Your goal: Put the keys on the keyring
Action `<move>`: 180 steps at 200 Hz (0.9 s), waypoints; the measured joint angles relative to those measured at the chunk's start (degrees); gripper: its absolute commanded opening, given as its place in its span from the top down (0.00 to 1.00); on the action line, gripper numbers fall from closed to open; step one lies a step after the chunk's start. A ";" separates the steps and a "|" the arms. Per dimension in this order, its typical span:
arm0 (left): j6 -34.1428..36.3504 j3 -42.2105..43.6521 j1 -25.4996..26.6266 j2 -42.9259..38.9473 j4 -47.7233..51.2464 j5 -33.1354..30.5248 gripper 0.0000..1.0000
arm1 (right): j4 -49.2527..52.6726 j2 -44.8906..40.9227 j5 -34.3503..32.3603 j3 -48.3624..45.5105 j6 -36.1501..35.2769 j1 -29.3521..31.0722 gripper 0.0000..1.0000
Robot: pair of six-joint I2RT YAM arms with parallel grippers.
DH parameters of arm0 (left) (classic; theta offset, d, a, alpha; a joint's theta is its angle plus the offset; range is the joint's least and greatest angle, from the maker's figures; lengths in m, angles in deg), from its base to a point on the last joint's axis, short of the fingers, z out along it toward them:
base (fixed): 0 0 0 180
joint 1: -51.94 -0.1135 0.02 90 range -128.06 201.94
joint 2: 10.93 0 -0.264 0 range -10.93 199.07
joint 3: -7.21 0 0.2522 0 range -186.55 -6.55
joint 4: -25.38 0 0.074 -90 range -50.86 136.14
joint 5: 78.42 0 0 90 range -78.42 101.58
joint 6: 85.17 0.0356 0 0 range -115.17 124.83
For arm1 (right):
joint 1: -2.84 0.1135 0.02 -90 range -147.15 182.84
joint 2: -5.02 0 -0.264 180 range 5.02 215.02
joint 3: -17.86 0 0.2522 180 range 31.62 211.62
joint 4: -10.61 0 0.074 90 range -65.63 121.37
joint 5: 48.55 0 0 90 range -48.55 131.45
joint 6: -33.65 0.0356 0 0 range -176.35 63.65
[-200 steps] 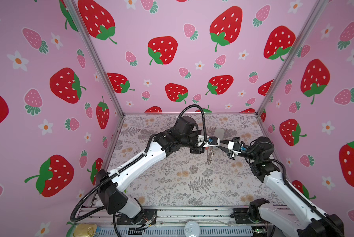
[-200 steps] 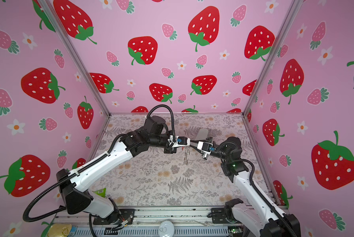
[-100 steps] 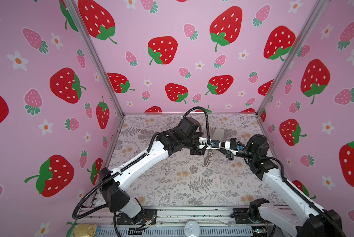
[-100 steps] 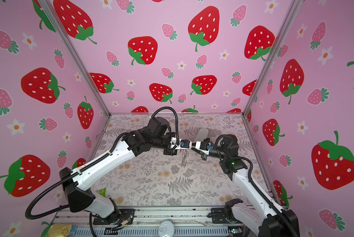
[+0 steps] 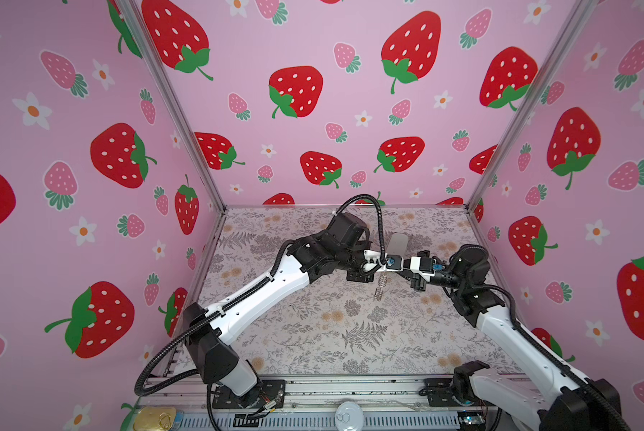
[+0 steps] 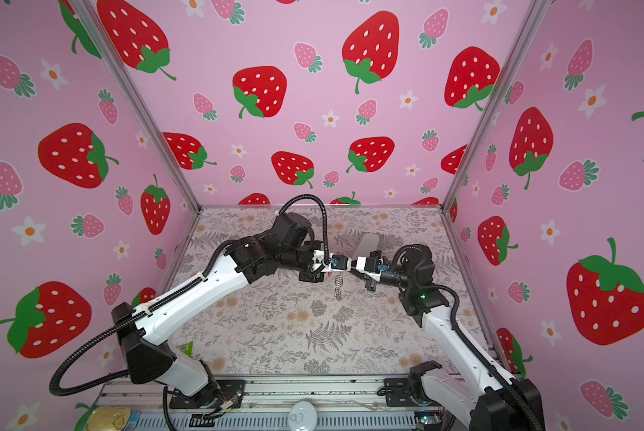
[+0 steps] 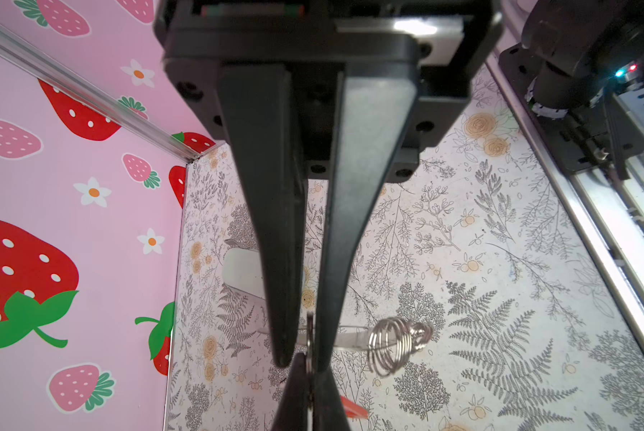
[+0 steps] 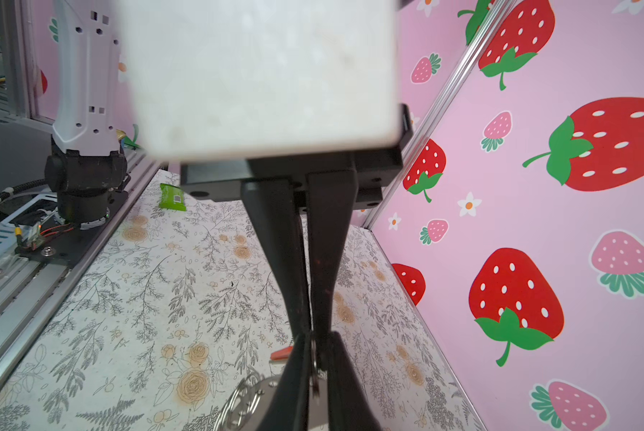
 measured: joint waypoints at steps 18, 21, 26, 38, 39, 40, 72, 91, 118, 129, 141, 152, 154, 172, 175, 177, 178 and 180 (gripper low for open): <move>0.00 -0.13 0.00 0.00 0.17 -0.22 1.00 | -0.48 0.11 0.37 -0.02 -0.07 0.04 1.00; -0.02 -0.15 0.00 0.00 0.17 -0.22 1.00 | -0.46 0.13 0.42 -0.02 0.17 0.04 1.00; -0.02 -0.20 0.00 0.00 0.20 -0.24 1.00 | -0.57 0.20 0.48 -0.02 0.11 0.04 1.00; -0.04 -0.22 0.00 0.00 0.20 -0.28 1.00 | -0.74 0.28 0.55 -0.02 0.13 0.04 1.00; -0.04 -0.22 0.00 0.00 0.20 -0.28 1.00 | -0.76 0.28 0.55 -0.02 0.13 0.04 1.00; -0.04 -0.22 0.00 0.00 0.20 -0.28 1.00 | -0.76 0.28 0.55 -0.02 0.15 0.04 1.00; -0.09 -0.22 0.00 0.00 0.15 -0.33 1.00 | -1.05 0.50 0.61 -0.02 0.07 0.04 1.00; -0.22 -0.22 -0.02 0.00 0.04 -0.35 1.00 | -1.25 0.55 0.59 -0.02 -0.04 0.04 1.00; -0.35 -0.22 -0.02 0.00 -0.35 -0.35 1.00 | -1.68 0.59 0.55 -0.02 -0.09 0.04 0.94; -0.35 -0.22 -0.02 0.00 -0.37 -0.37 1.00 | -1.84 0.74 0.55 -0.02 -0.04 0.04 0.92; -0.35 -0.22 -0.02 0.00 -0.35 -0.48 1.00 | -1.99 0.96 0.55 -0.02 0.02 0.04 0.90; -0.33 -0.22 -0.02 0.00 -0.42 -0.61 1.00 | -2.16 1.07 0.50 -0.02 0.24 0.04 0.89; -0.35 -0.22 -0.02 0.00 -0.44 -0.61 1.00 | -2.16 1.07 0.46 -0.02 0.22 0.04 0.89; -0.35 -0.22 0.00 0.00 -0.55 -0.42 1.00 | -2.21 1.11 0.24 -0.02 0.28 0.04 0.89; -0.33 -0.22 0.00 0.00 -0.55 -0.37 1.00 | -2.21 1.11 0.24 -0.02 0.28 0.04 0.89; -0.35 -0.22 0.00 0.00 -0.55 -0.35 1.00 | -2.21 1.11 0.22 -0.02 0.28 0.04 0.89; -0.35 -0.22 0.00 0.00 -0.55 -0.35 1.00 | -2.21 1.11 0.20 -0.02 0.28 0.04 0.89; -0.35 -0.22 -0.02 0.00 -0.57 -0.33 1.00 | -2.21 1.11 0.20 -0.02 0.28 0.04 0.89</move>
